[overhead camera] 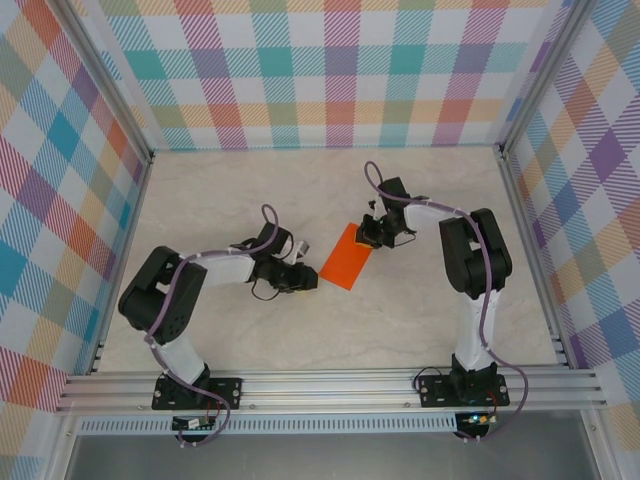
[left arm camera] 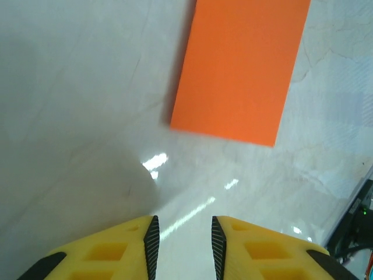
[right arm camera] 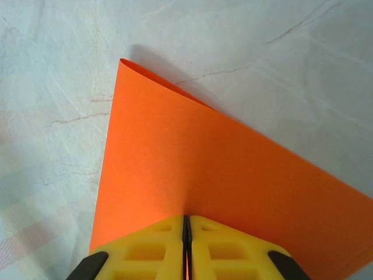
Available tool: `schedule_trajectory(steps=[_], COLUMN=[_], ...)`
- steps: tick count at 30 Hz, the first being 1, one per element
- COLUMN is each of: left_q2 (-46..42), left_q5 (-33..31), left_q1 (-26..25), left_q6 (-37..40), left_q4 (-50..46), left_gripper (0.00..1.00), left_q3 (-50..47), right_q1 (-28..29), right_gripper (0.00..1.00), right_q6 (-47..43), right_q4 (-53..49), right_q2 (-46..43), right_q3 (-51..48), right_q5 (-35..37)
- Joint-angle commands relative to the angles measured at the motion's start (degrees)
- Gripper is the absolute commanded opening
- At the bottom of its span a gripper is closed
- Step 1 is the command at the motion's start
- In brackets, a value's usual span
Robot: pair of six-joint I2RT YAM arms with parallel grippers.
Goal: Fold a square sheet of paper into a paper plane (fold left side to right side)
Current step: First fold the square sheet of paper in half at the center of the table, then pick up the square sheet of paper from the center of the table.
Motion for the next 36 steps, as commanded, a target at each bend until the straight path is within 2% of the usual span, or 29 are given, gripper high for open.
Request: schedule_trajectory(steps=[1, 3, 7, 10, 12, 18, 21, 23, 29, 33, 36], left_q2=[-7.79, -11.42, -15.71, -15.24, -12.62, -5.10, -1.03, 1.77, 7.72, 7.72, 5.33], left_q5=[-1.43, -3.58, -7.55, -10.17, -9.28, -7.32, -6.89, -5.70, -3.81, -4.12, -5.29], left_q1=[1.69, 2.19, 2.28, 2.43, 2.36, 2.36, 2.37, 2.38, 2.17, 1.84, 1.75], left_q6=[-0.02, -0.05, -0.46, -1.95, -2.74, -5.86, -5.97, -6.22, -7.05, -8.08, -8.38], left_q4=[-5.07, -6.96, -8.11, -8.05, -7.33, -2.20, -1.58, -0.90, 0.59, 1.93, 2.30], left_gripper=[0.36, 0.41, 0.45, 0.48, 0.48, 0.51, 0.51, 0.51, 0.50, 0.50, 0.51], left_q3=[0.12, 0.48, 0.48, 0.12, 0.96, 5.46, 8.31, 10.15, 13.51, 12.77, 11.20], right_q1=[1.17, 2.50, 5.11, 5.81, 5.83, 5.47, 4.22, 2.92, 1.24, 1.49, 2.45], right_gripper=[0.11, 0.11, 0.11, 0.11, 0.13, 0.40, 0.53, 0.60, 0.69, 0.67, 0.65], right_q6=[-3.75, -6.54, -10.64, -11.93, -11.67, -10.67, -7.67, -4.53, 6.29, 13.71, 15.28], right_q4=[-3.28, -6.90, -8.12, -8.37, -7.70, -10.78, -10.67, -9.70, -0.02, 9.05, 11.24], right_q2=[-1.66, -1.18, -0.37, 0.16, -1.86, -13.27, -19.77, -22.90, -24.98, -22.60, -20.42], right_q3=[0.51, 3.39, 4.01, 4.65, 4.47, 3.96, -1.15, -5.39, -16.14, -19.88, -19.56], right_q5=[-2.10, -2.25, -2.75, -1.86, -0.53, 9.05, 13.96, 14.68, 6.74, 0.69, 0.07])
